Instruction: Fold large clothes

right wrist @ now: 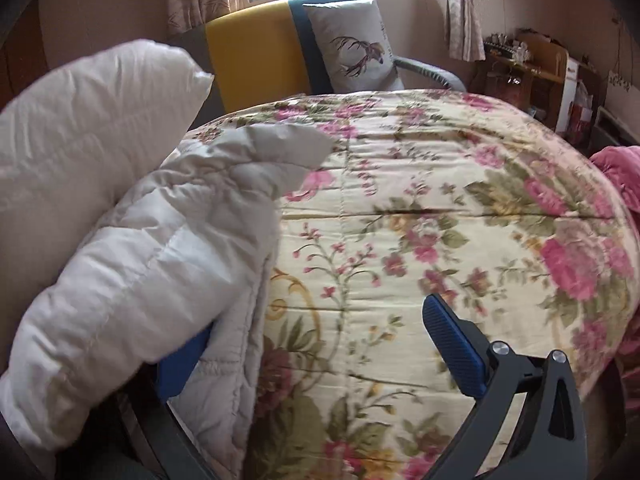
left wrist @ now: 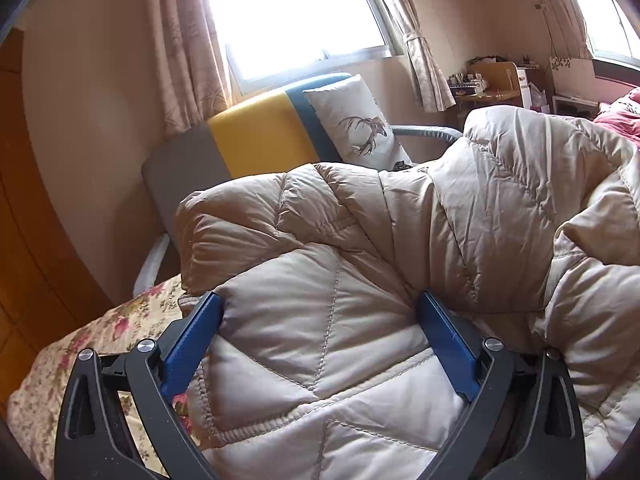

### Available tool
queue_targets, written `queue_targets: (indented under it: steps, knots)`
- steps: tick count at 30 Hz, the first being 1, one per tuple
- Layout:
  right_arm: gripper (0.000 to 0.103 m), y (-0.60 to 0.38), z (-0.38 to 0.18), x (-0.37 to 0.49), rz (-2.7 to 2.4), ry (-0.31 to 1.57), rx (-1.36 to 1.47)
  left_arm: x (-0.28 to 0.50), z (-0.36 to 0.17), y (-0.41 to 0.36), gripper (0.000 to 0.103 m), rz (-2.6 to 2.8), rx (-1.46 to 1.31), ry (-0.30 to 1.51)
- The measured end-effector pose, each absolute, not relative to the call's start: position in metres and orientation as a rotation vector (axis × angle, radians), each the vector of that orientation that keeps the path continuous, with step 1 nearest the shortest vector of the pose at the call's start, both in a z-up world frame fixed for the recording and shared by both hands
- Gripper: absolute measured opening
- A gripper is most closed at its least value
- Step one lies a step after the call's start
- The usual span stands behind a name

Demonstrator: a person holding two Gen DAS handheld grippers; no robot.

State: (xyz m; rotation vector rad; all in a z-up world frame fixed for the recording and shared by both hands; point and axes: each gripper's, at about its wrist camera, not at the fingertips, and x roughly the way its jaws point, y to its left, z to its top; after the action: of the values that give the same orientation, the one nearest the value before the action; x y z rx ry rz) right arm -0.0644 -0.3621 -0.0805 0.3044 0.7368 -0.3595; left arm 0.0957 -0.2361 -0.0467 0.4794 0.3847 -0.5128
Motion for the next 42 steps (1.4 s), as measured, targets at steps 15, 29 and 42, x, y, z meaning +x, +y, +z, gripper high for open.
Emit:
queue_targets:
  steps: [15, 29, 42]
  knots:
    - [0.101, -0.291, 0.067, -0.041, -0.481, 0.427, 0.264, 0.075, -0.05, -0.243, 0.099, -0.438, 0.511, 0.293]
    - [0.101, -0.336, -0.056, -0.012, -0.684, 0.592, 0.35, 0.091, -0.028, -0.231, 0.099, -0.596, 0.389, 0.42]
    - [0.101, -0.341, -0.06, 0.0, -0.673, 0.668, 0.389, 0.218, -0.019, -0.297, 0.1, -0.371, 0.562, 0.631]
